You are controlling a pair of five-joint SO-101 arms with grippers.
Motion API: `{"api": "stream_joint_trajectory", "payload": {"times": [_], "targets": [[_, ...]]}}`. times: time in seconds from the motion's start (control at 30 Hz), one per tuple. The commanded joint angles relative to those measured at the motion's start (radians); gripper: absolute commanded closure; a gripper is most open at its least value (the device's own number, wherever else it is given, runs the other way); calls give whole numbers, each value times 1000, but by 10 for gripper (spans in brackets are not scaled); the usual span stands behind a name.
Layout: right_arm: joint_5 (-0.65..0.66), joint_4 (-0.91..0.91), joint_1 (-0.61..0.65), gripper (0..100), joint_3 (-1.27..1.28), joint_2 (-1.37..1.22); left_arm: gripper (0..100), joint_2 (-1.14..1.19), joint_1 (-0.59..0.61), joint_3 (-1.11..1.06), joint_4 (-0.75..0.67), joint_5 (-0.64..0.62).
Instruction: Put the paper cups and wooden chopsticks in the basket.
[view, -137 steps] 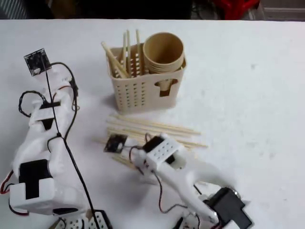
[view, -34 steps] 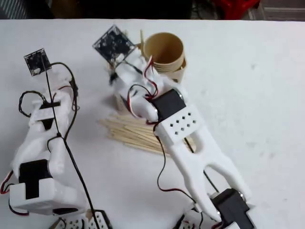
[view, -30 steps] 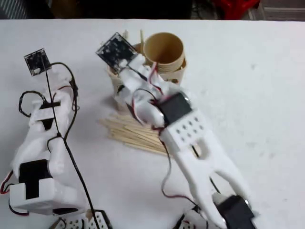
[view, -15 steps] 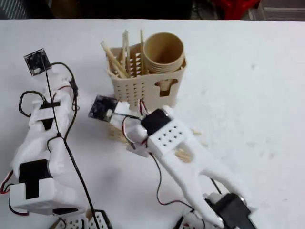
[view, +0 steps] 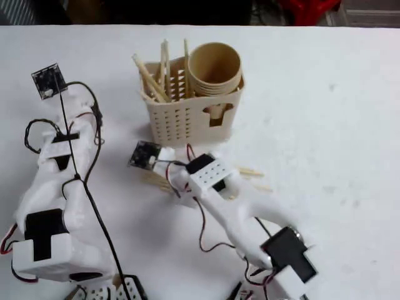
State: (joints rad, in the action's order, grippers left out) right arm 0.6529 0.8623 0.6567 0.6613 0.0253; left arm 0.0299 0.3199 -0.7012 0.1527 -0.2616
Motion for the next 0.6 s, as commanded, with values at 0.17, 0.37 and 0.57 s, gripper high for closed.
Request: {"api": "stream_joint_trajectory", "payload": {"times": [0.17, 0.37, 0.57], "targets": [[3, -25, -30, 981, -6, -4, 906, -5, 7, 51, 6, 9], [3, -24, -31, 981, -5, 5, 906, -5, 7, 51, 6, 9], [-37, -7, -35, 981, 69, 203, 906, -5, 7, 51, 2, 9]]}}
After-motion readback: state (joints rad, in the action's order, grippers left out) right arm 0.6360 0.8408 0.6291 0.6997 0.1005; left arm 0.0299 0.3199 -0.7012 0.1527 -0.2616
